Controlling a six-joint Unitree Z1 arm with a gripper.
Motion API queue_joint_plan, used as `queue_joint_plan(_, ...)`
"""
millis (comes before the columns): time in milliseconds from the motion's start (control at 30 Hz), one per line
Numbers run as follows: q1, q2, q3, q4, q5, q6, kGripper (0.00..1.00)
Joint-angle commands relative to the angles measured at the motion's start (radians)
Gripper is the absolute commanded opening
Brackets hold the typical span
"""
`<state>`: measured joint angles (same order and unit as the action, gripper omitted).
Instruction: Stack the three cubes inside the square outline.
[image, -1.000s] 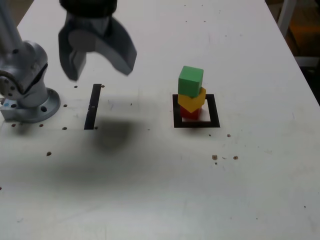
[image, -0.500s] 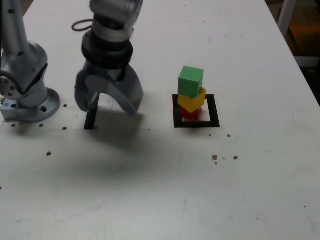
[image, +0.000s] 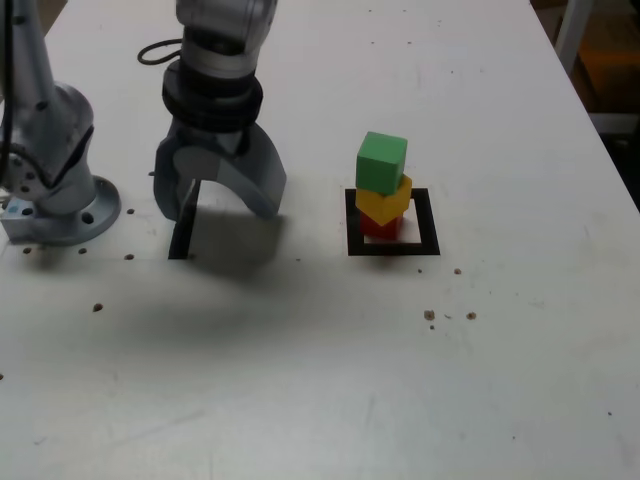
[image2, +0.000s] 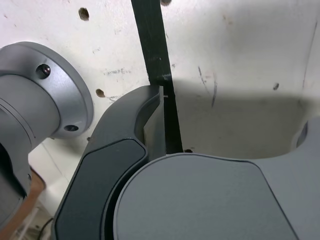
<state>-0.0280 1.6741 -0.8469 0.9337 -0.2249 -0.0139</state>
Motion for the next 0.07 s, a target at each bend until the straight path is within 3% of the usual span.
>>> queue_joint_plan(0, 0.01, -0.017, 0.005, -0.003, -0.001, -0.008, 0.99)
queue_joint_plan(33, 0.012, -0.02, 0.006, -0.003, -0.001, -0.011, 0.99)
